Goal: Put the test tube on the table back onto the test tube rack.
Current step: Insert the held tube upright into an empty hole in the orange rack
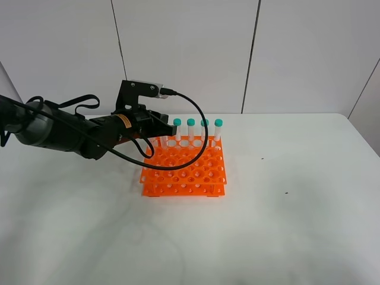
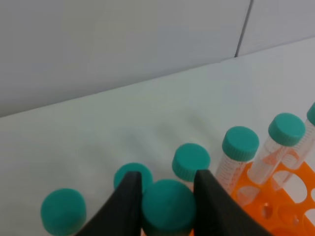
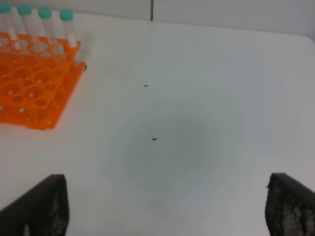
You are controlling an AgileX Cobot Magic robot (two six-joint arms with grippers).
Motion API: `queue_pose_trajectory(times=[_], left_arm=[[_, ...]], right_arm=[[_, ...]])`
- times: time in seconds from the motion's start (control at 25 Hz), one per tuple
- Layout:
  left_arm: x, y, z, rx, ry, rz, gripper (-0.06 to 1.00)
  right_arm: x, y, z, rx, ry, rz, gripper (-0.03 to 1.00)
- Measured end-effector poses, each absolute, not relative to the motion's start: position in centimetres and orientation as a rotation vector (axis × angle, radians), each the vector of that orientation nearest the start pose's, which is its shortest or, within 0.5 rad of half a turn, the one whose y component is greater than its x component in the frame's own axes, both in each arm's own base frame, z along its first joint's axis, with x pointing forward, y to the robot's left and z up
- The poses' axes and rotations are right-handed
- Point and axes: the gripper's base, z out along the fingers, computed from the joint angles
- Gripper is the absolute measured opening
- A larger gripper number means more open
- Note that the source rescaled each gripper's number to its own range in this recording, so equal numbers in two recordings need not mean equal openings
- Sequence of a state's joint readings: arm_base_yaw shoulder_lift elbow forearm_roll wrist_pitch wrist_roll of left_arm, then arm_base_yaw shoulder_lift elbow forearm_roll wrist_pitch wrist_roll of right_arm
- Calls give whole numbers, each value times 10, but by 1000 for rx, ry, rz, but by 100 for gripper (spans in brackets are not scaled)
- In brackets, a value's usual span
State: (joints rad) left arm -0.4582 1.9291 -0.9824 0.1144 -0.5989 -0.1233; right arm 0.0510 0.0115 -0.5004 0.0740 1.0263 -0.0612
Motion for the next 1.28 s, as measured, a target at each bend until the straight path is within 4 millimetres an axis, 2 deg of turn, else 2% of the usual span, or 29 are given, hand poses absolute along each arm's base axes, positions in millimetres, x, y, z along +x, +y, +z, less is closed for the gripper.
queue_pose_trajectory(times=[0.2,0.36,1.16,1.2,1.28], left_arm=[[361,-185,158,445,1829,-398,0],[362,-185,152,446,1836,-398,0],[362,-185,146,449,1846,-397,0],[362,-185,146,449,1846,-397,1],[362,-185,146,449,1846,-397,12]], right_arm=[[-2,6,280,-115,2016,82,89],[-2,6,280,-115,2016,82,89],[-2,6,280,-115,2016,82,89],[-2,6,280,-115,2016,82,89],[-2,6,280,-115,2016,82,89]])
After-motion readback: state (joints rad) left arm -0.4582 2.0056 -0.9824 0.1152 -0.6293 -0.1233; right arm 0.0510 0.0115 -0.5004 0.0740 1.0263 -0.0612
